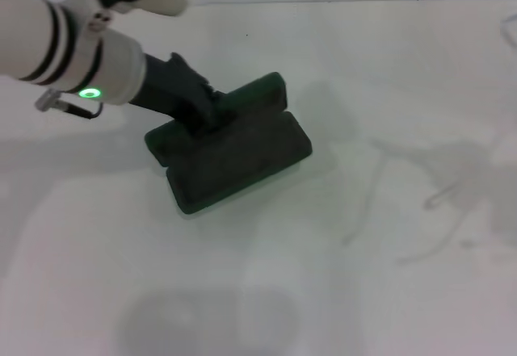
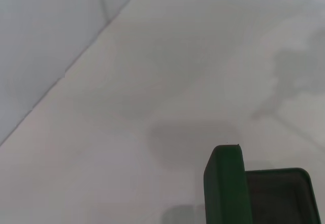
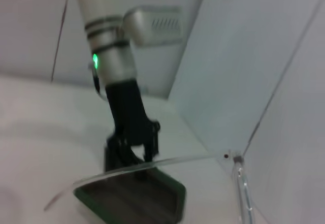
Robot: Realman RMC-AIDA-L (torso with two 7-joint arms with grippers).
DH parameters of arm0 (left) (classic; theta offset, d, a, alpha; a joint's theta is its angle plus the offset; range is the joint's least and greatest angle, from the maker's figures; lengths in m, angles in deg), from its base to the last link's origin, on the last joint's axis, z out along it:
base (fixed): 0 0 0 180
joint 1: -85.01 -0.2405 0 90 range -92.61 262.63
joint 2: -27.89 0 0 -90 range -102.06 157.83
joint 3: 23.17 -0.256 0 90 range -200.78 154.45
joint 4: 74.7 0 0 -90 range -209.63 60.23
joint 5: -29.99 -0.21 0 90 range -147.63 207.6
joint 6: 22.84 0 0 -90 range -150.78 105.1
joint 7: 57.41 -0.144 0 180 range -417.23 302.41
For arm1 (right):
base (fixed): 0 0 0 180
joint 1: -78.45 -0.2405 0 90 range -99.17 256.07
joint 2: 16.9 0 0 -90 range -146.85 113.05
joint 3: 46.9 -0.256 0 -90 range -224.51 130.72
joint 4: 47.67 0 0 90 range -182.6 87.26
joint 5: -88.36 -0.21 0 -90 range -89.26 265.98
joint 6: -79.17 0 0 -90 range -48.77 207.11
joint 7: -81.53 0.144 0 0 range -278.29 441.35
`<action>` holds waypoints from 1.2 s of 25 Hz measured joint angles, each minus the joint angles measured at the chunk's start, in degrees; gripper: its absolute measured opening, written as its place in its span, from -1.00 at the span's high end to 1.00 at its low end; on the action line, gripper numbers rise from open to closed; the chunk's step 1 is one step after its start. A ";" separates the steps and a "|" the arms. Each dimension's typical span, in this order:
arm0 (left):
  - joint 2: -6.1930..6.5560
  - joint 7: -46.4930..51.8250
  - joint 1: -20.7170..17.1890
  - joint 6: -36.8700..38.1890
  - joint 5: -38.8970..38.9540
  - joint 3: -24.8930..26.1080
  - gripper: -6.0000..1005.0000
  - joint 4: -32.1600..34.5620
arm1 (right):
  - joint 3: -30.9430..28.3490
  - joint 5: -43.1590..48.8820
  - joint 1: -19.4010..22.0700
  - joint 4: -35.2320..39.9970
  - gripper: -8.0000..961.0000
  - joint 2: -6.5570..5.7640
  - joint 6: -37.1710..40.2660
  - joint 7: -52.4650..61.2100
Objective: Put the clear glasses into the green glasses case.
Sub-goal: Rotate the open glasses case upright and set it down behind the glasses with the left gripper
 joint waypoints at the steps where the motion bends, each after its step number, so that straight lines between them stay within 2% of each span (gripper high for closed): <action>1: -0.03 0.08 0.41 -0.01 -0.58 -0.92 0.55 0.14 | -1.67 -0.69 0.28 -1.35 0.75 -0.04 1.84 -0.28; 5: -0.15 2.42 2.92 -0.31 -5.64 -6.87 0.54 0.89 | -7.11 -1.25 0.75 -8.12 0.75 -0.25 10.37 -2.35; 8: -0.22 3.92 4.11 -0.43 -7.53 -10.52 0.54 1.34 | -8.87 -0.63 1.10 -12.74 0.75 -0.28 14.09 -4.44; 17: -0.43 6.20 6.03 -3.45 -8.22 -21.06 0.52 2.01 | -6.73 4.94 3.63 -23.60 0.75 -0.55 15.84 -11.11; 26: -0.55 5.57 11.94 -6.57 -7.95 -24.30 0.51 -2.22 | -3.09 7.10 3.96 -27.97 0.75 -0.55 15.91 -13.57; 30: -0.64 4.34 12.71 -8.42 -7.60 -25.41 0.50 -3.66 | -2.84 6.95 3.96 -28.80 0.75 -0.47 15.93 -14.36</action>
